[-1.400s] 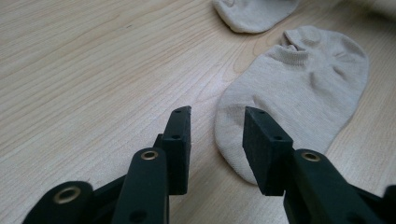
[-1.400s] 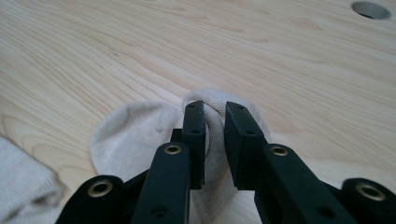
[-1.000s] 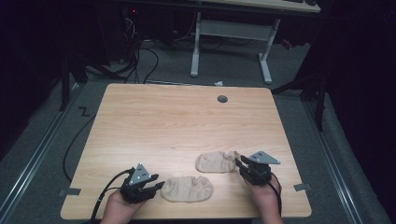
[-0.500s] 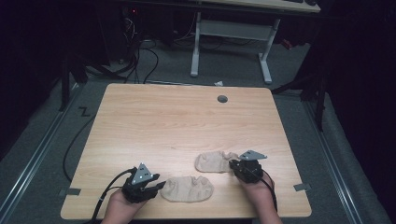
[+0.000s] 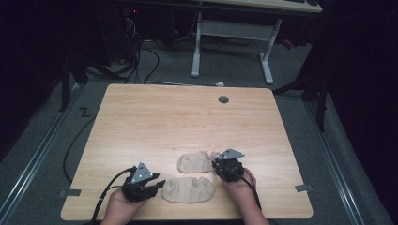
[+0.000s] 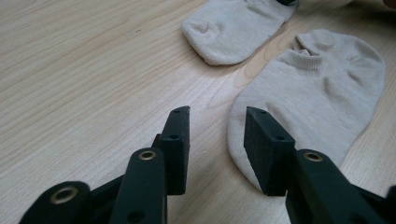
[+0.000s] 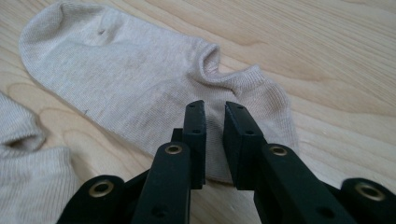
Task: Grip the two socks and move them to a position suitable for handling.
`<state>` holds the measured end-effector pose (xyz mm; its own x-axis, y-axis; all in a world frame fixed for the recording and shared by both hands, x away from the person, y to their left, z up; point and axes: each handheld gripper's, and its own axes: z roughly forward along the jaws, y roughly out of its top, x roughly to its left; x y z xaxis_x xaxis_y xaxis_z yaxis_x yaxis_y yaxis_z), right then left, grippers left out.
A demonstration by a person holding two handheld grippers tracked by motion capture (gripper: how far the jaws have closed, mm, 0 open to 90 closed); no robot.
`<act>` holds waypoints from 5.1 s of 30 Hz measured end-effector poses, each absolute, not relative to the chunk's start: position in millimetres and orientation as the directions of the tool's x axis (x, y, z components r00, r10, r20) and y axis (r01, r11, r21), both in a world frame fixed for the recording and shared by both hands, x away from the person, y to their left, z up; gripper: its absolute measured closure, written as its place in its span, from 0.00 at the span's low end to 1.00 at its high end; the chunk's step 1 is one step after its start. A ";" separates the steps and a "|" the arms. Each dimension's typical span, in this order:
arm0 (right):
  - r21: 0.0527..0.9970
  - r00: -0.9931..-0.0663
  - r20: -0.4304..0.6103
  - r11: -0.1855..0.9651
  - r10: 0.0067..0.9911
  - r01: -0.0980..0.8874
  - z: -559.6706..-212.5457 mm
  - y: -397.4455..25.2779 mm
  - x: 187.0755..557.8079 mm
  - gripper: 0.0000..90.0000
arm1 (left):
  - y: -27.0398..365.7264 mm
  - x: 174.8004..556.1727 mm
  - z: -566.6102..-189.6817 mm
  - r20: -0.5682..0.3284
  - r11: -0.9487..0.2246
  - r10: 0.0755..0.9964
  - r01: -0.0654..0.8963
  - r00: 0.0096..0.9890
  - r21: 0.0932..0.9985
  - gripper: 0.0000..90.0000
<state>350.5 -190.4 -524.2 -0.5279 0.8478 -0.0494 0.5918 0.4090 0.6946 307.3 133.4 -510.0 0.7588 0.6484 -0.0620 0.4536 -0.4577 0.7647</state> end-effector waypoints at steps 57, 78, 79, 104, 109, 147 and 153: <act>0.813 -0.579 -0.051 0.371 0.814 0.449 -497.7 -200.3 322.6 0.94 | 85.0 330.4 -492.2 -0.017 -0.412 0.712 0.437 0.702 0.800 0.96; 0.766 -0.687 -0.053 0.471 0.724 0.437 -502.8 -184.9 267.5 0.94 | 115.9 273.3 -499.3 -0.055 -0.435 0.680 0.463 0.731 0.772 0.96; 0.761 -0.691 -0.053 0.477 0.721 0.439 -503.2 -185.2 265.2 0.94 | 116.2 273.4 -499.6 -0.055 -0.435 0.682 0.464 0.730 0.772 0.96; 0.741 -0.705 -0.051 0.500 0.708 0.448 -503.7 -186.3 259.8 0.93 | 115.1 277.5 -507.1 -0.037 -0.467 0.679 0.471 0.733 0.748 0.95; 0.717 -0.702 -0.038 0.509 0.711 0.477 -510.3 -185.4 264.5 0.87 | 111.9 280.3 -514.9 -0.001 -0.506 0.682 0.474 0.731 0.720 0.91; 0.831 -0.405 -0.043 0.258 0.913 0.493 -514.1 -282.1 319.4 0.63 | 188.5 342.8 -512.9 -0.021 -0.346 0.826 0.537 0.563 0.770 0.55; 0.829 -0.309 -0.043 0.206 0.950 0.520 -515.5 -303.2 338.4 0.61 | 211.2 356.4 -513.0 0.003 -0.333 0.859 0.554 0.512 0.763 0.54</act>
